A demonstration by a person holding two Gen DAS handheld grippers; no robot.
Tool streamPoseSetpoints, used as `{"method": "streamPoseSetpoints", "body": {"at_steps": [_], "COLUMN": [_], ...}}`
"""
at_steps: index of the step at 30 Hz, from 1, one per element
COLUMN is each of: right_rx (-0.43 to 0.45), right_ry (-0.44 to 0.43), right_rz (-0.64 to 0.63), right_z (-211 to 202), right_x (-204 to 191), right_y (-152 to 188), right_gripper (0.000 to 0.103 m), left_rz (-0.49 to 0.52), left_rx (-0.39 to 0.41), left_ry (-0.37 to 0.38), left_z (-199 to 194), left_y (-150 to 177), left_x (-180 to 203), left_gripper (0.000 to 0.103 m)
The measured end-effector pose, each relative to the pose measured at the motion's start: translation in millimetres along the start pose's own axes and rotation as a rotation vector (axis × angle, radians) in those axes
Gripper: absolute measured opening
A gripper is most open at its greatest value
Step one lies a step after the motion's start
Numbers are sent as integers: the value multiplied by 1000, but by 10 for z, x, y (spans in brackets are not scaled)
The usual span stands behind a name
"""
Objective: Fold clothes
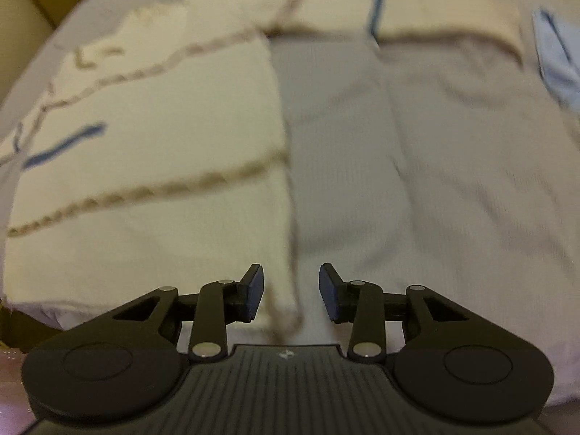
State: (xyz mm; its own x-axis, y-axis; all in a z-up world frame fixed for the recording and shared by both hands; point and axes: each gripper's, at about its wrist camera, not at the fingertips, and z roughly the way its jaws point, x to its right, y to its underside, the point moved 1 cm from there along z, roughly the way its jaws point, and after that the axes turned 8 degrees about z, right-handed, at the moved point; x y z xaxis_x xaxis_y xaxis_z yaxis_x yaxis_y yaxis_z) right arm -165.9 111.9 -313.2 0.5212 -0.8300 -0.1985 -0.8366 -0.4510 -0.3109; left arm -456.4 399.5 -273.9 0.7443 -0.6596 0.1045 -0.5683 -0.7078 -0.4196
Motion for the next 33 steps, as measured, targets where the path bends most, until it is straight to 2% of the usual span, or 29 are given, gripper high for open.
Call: {"method": "streamPoseSetpoints", "body": {"at_steps": [2, 4, 7, 11, 13, 15, 16, 17, 18, 20, 21, 25, 33], "right_rx": [51, 79, -20, -159, -201, -193, -178, -164, -144, -89, -64, 13, 25], "right_ry": [0, -1, 12, 37, 59, 77, 85, 93, 92, 74, 70, 45, 7], "right_rz": [-42, -84, -58, 1, 39, 60, 68, 76, 81, 79, 78, 73, 77], "right_z": [-32, -11, 142, 279, 185, 13, -96, -204, -316, -565, -676, -1021, -1361], "right_x": [-99, -192, -120, 22, 99, 130, 130, 130, 123, 76, 48, -160, -379], "right_y": [-19, -16, 139, 332, 333, 268, 212, 155, 92, -64, -138, -378, -377], "right_gripper": [38, 38, 32, 31, 33, 44, 57, 63, 65, 83, 87, 89, 89], "left_rz": [24, 23, 22, 63, 81, 95, 100, 106, 115, 136, 146, 177, 202], "left_rx": [-17, -73, -161, -232, -219, -202, -191, -179, -160, -133, -116, -62, -31], "left_ry": [1, -17, -38, -73, -99, -103, -95, -86, -76, -70, -71, -61, -66], "left_z": [199, 468, 683, 539, 314, 85, -32, -148, -232, -397, -483, -834, -1221], "left_y": [-49, -24, 127, 158, 122, 63, 21, -20, -89, -238, -287, -448, -504], "left_x": [137, 217, 221, 264, 325, 404, 452, 500, 562, 687, 746, 944, 1209], "left_gripper": [35, 35, 35, 33, 32, 34, 35, 37, 41, 48, 49, 50, 58]}}
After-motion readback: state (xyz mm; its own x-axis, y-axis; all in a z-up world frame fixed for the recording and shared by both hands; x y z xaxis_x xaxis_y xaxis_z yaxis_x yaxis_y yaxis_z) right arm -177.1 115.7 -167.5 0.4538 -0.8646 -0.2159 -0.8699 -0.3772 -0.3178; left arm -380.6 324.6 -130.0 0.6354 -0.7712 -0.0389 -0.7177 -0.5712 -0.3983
